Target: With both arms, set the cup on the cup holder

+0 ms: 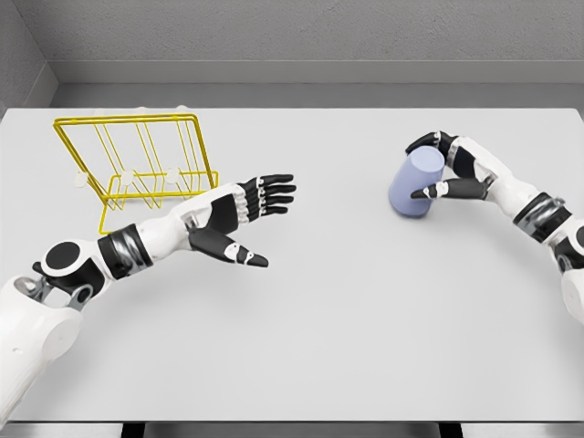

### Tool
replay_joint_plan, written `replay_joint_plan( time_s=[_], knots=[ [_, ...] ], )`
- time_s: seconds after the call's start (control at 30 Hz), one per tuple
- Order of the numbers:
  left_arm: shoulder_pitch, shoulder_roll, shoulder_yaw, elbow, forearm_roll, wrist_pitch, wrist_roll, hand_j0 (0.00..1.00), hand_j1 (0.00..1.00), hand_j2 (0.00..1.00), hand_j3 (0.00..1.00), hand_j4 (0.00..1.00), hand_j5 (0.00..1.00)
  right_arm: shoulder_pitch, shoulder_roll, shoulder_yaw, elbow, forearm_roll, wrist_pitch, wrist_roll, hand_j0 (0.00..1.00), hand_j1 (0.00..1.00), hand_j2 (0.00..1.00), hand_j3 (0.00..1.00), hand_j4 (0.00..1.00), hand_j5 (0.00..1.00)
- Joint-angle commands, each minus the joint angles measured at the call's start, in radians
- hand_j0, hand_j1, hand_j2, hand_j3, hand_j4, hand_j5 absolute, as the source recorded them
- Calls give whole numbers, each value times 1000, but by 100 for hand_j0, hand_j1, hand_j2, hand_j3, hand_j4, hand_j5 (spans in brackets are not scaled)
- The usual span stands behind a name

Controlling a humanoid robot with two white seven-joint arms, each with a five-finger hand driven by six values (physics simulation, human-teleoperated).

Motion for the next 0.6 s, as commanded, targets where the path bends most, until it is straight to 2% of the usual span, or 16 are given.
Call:
replay_joint_plan(
  time_s=[0.0,0.1,0.4,0.57],
  knots=[
    [0,0,3,-1,-24,-2,0,100,100,100,100,100,100,0,2,-1,-9,-10,1,0,45,45,45,45,45,45],
    [2,0,1,-1,-30,-55,0,100,100,100,100,100,100,-3,5,4,-20,-10,0,0,45,45,45,45,45,45],
    [5,-3,20,-4,-32,-55,0,100,100,100,100,100,100,-3,5,65,-108,-10,-2,0,45,45,45,45,45,45],
    [8,-20,38,-3,-32,-55,0,100,100,100,100,100,100,-2,-4,118,-193,-11,-4,0,43,43,43,43,43,43]
  ],
)
